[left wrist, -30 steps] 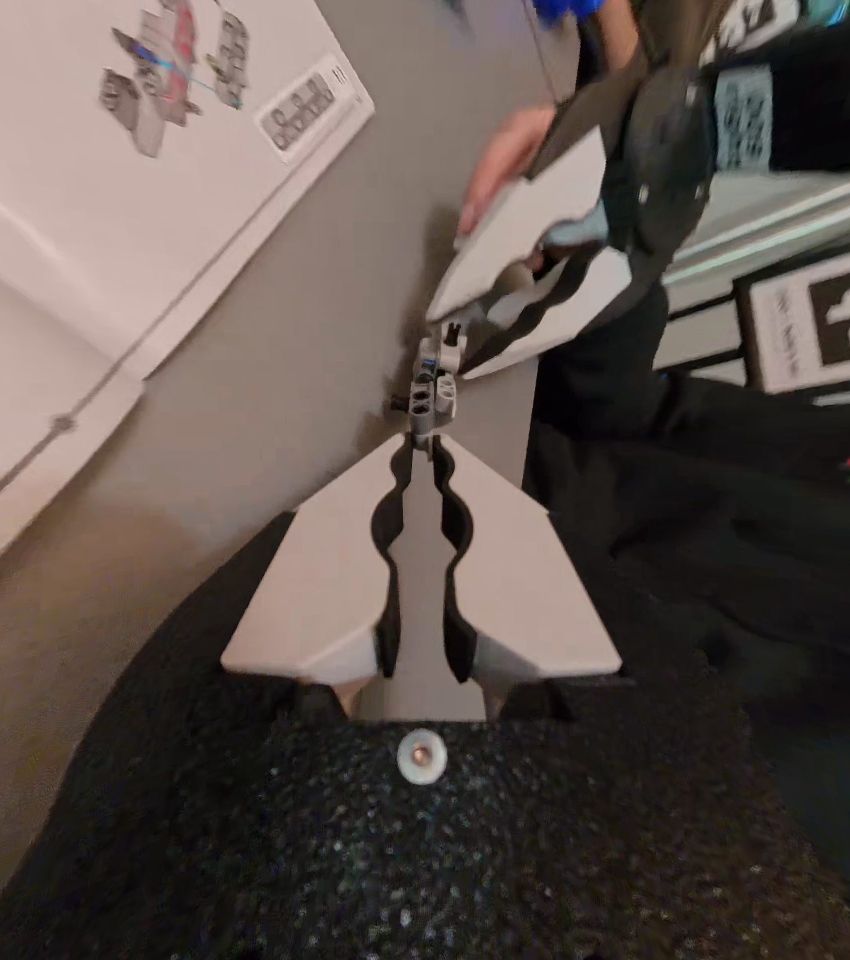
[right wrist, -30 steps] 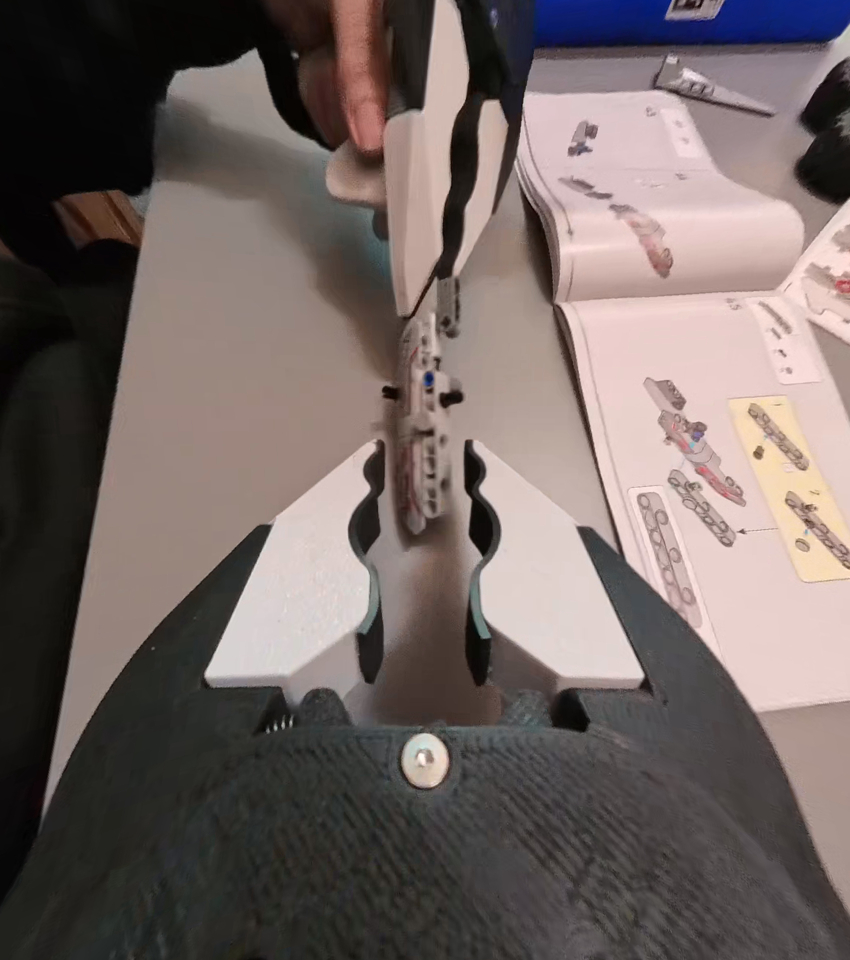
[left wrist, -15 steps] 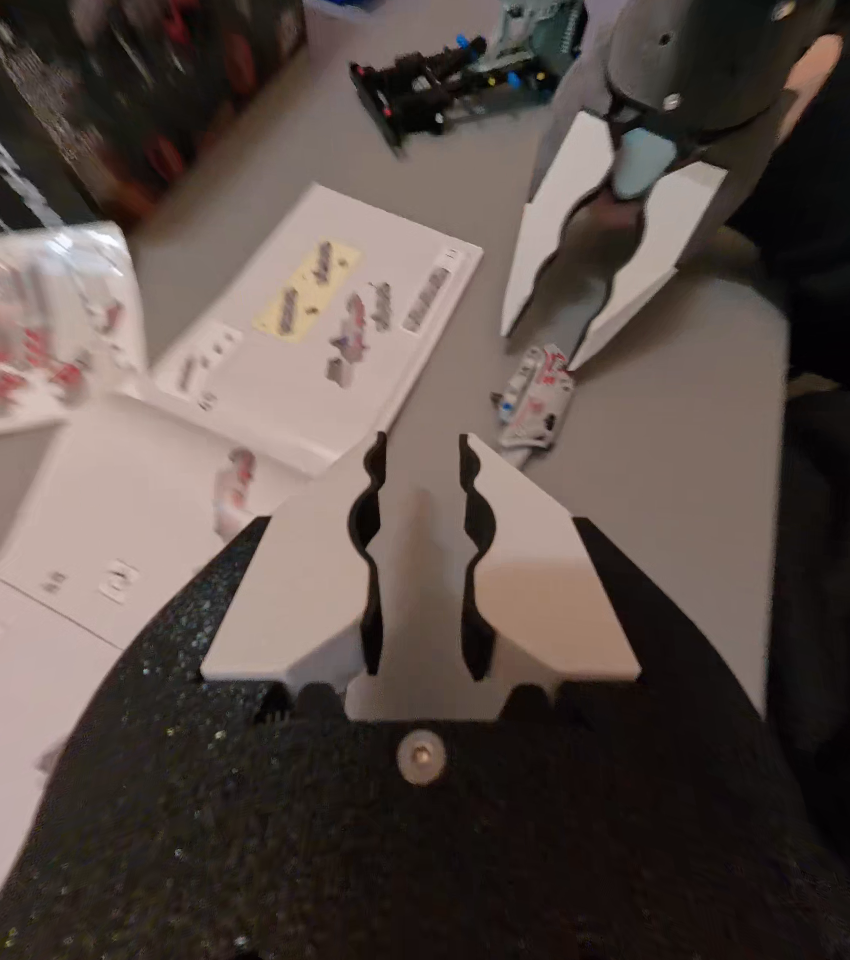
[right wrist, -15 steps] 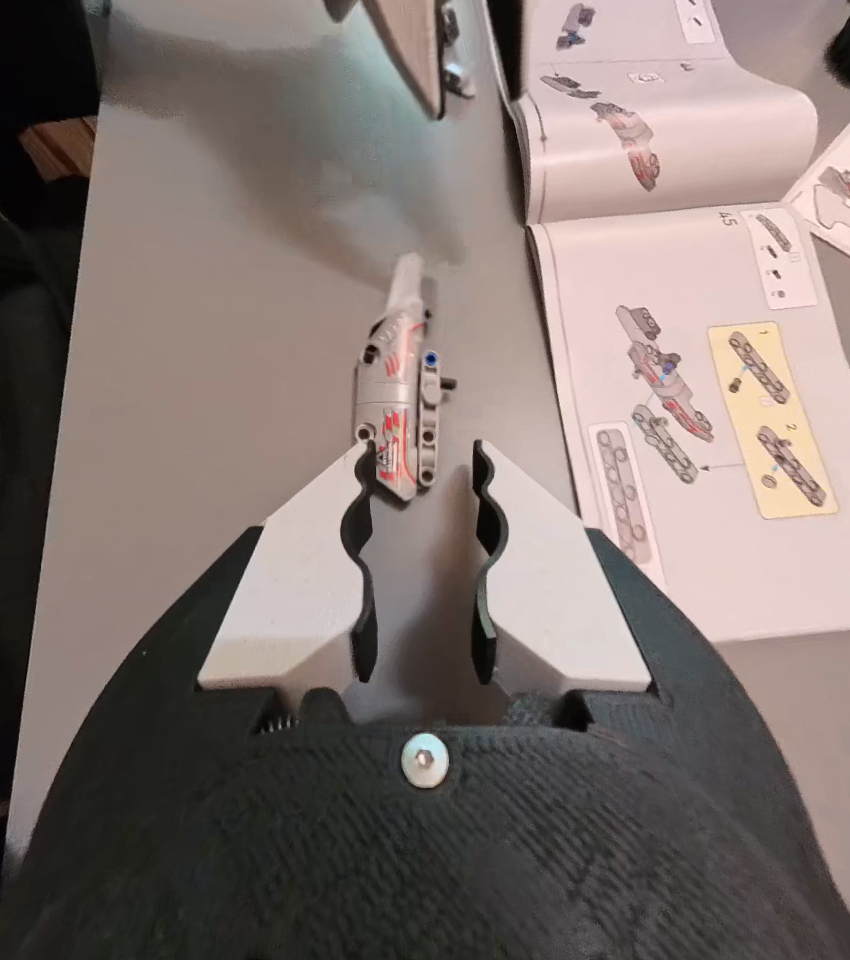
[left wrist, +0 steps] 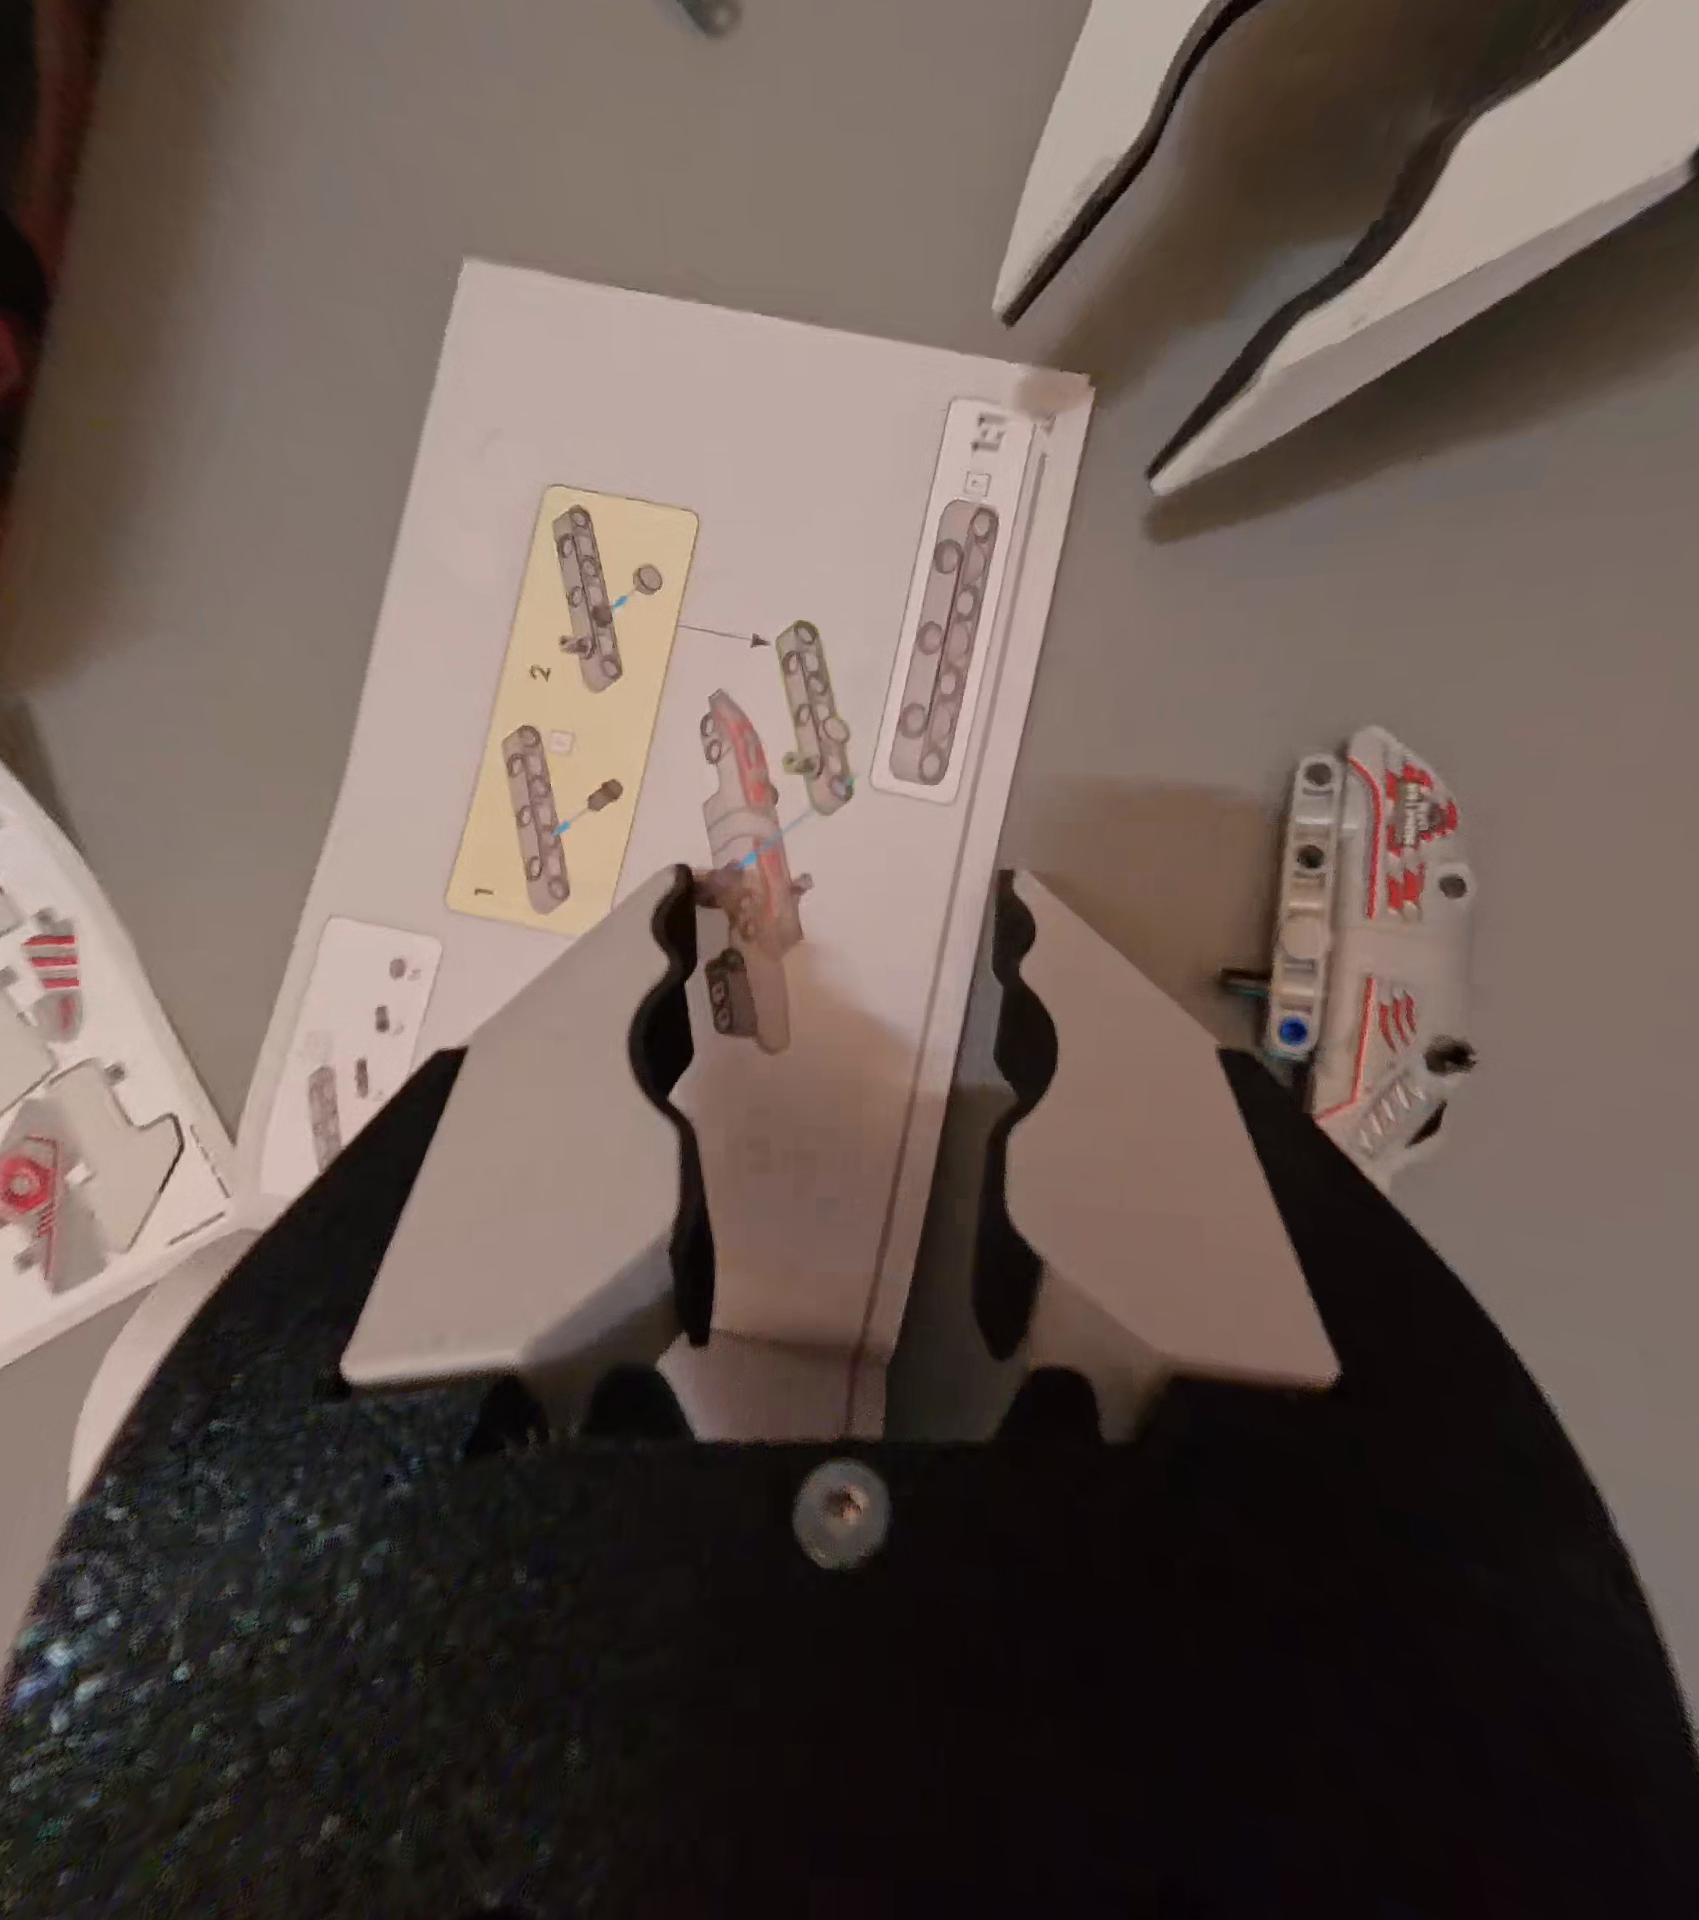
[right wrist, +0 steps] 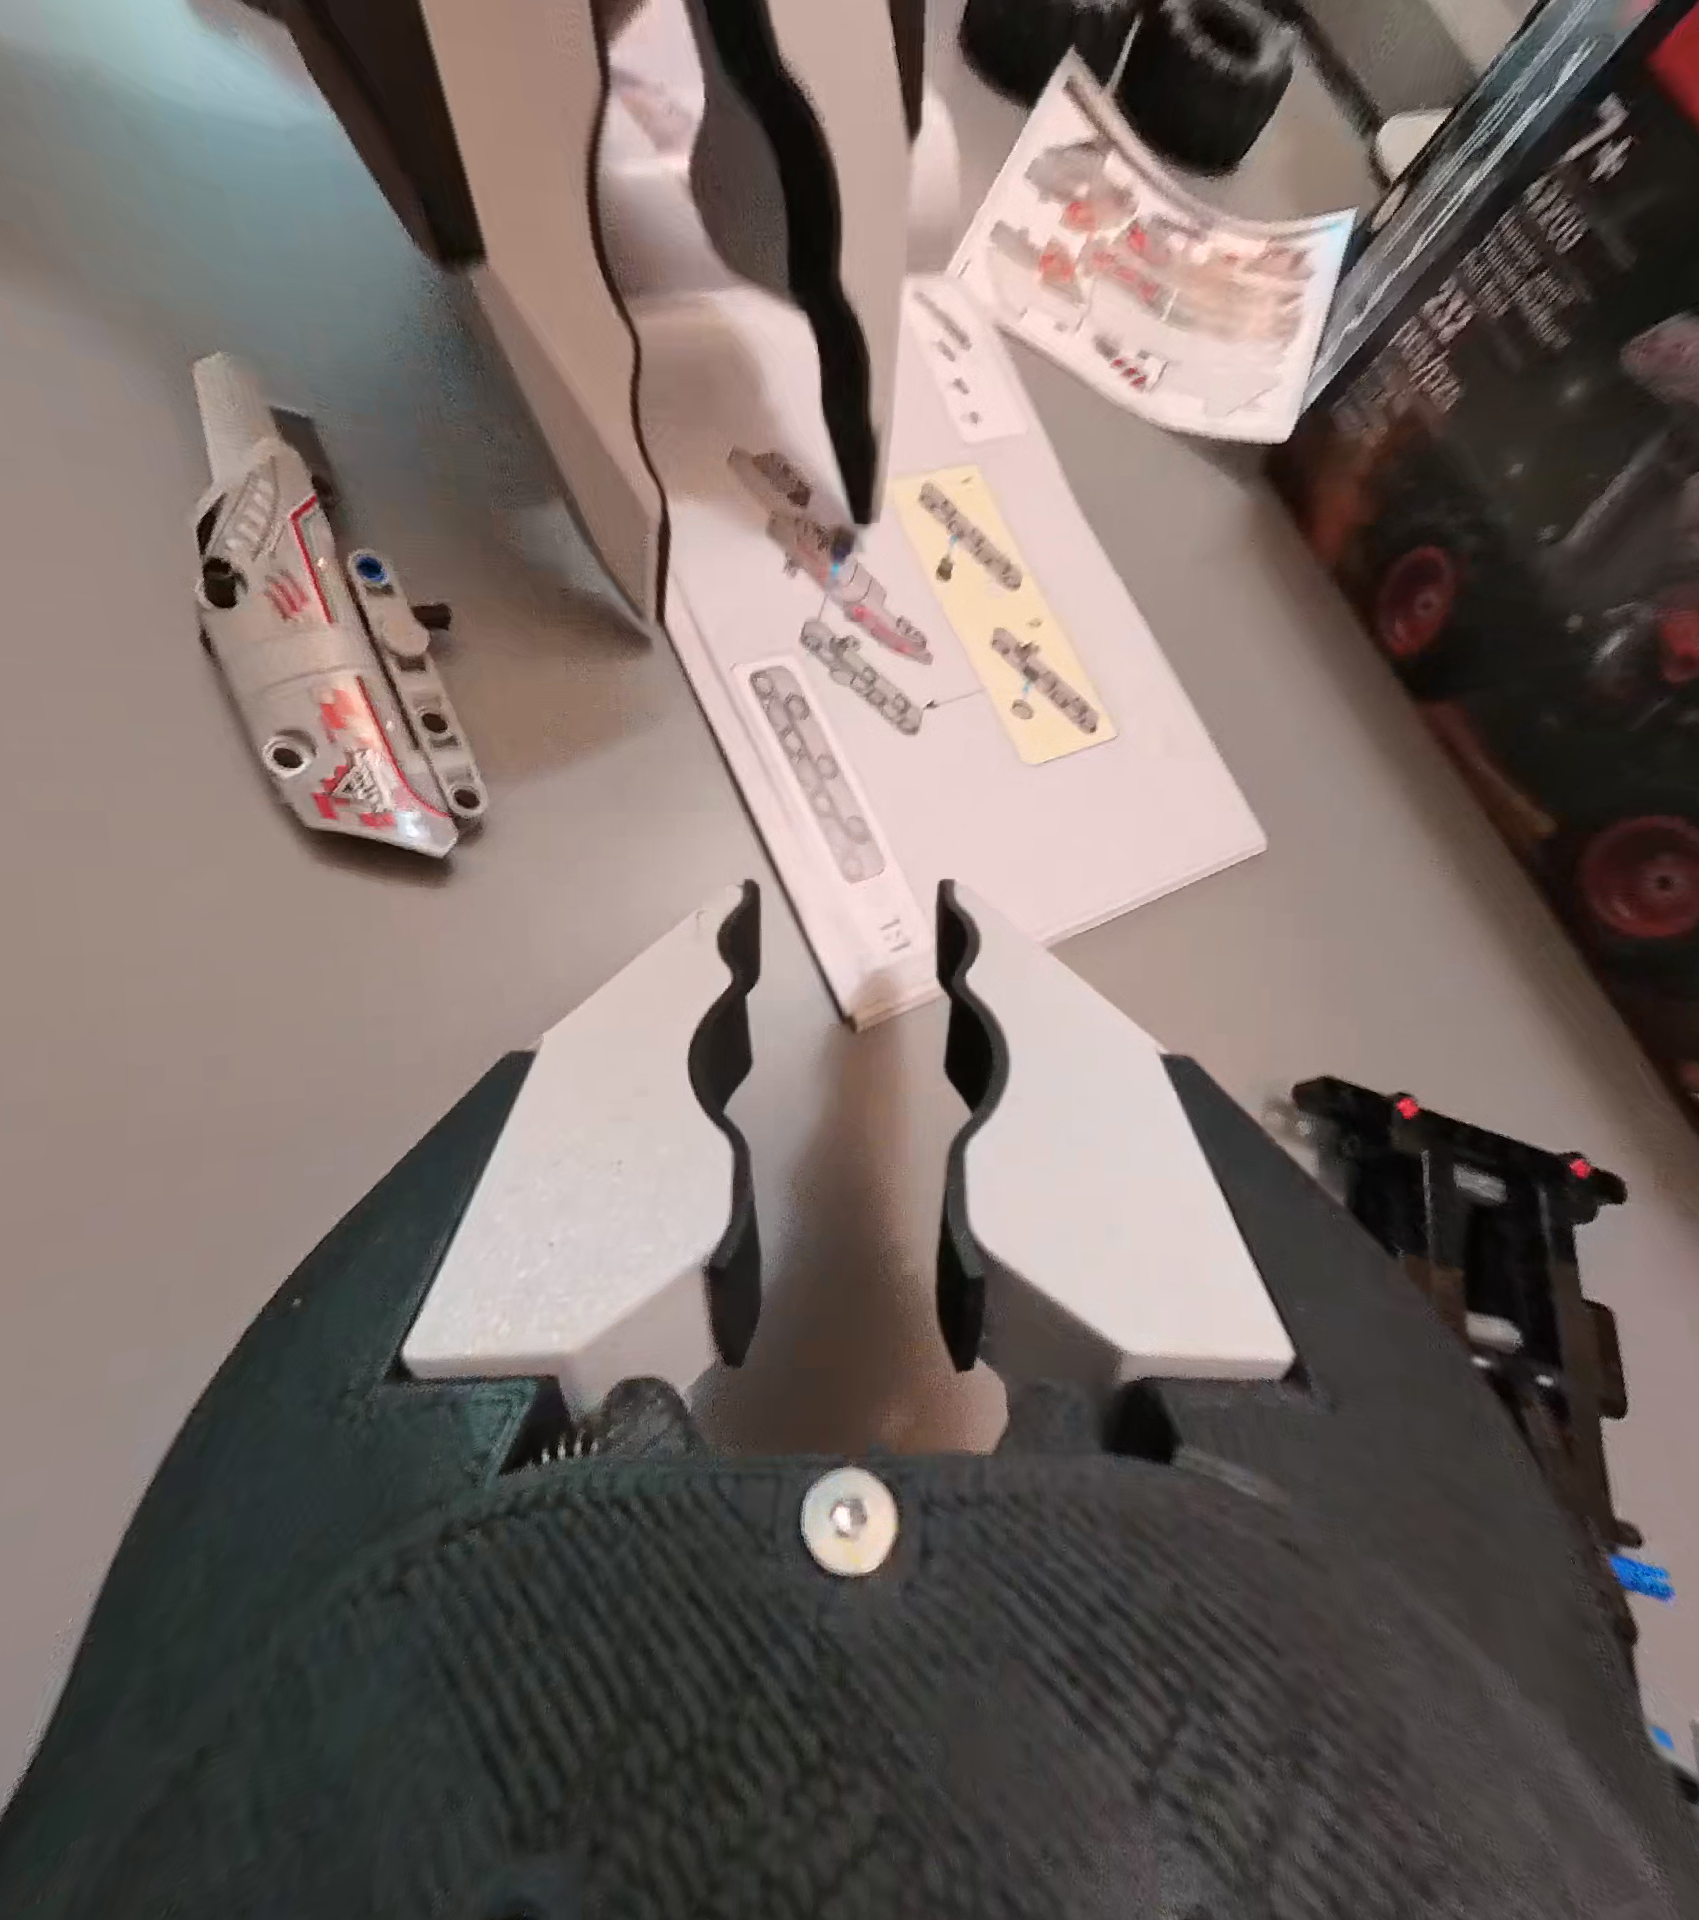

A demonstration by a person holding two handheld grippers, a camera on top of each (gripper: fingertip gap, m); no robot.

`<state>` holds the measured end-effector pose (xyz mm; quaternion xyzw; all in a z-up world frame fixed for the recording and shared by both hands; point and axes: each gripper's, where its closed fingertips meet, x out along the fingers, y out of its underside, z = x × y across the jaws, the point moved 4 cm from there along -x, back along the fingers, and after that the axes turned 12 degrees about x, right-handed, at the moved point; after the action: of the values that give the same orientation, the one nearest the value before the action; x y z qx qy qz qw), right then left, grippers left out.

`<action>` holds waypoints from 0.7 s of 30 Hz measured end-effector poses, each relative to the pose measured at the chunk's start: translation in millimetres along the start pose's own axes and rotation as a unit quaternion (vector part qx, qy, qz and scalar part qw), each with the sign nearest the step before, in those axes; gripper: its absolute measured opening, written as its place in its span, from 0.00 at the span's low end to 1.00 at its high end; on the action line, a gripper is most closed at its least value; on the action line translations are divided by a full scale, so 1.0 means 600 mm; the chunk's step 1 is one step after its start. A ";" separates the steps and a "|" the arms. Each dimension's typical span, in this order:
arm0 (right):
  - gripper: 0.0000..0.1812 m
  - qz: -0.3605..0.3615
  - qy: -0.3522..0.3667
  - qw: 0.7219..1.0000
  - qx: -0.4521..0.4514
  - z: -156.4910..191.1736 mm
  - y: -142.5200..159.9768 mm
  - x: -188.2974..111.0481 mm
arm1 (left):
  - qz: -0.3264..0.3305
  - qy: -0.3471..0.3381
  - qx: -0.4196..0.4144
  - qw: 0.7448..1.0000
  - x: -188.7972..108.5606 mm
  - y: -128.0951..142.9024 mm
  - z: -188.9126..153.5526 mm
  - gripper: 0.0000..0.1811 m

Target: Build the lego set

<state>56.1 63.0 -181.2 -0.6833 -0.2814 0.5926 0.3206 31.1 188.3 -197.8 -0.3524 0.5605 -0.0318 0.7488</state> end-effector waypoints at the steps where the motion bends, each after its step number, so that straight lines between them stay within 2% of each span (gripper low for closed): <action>1: 0.15 -0.009 0.006 1.000 0.002 -0.003 -0.005 0.002 | 0.006 0.001 0.000 1.000 0.002 0.003 0.003 0.30; 3: 0.11 -0.014 0.029 0.999 0.012 -0.014 -0.007 0.006 | 0.017 0.005 0.017 1.000 -0.003 0.010 0.002 0.29; 6: 0.11 -0.018 0.045 0.999 0.020 -0.026 -0.004 0.012 | 0.028 0.009 0.017 0.999 -0.009 0.016 -0.001 0.26; 10: 0.10 -0.008 0.043 0.999 0.023 -0.034 -0.001 0.021 | 0.015 0.032 0.020 0.999 -0.017 0.020 -0.017 0.15; 17: 0.14 0.008 0.004 1.000 0.010 -0.033 -0.012 0.030 | 0.015 0.039 -0.012 0.999 -0.031 0.037 -0.015 0.13; 21: 0.17 0.010 -0.024 1.000 -0.012 -0.026 -0.027 0.037 | 0.019 0.005 -0.039 0.999 -0.042 0.046 0.006 0.10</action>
<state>74.7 88.4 -181.3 -0.6758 -0.2894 0.6082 0.2994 15.1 221.9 -192.1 -0.3704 0.5717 0.0022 0.7321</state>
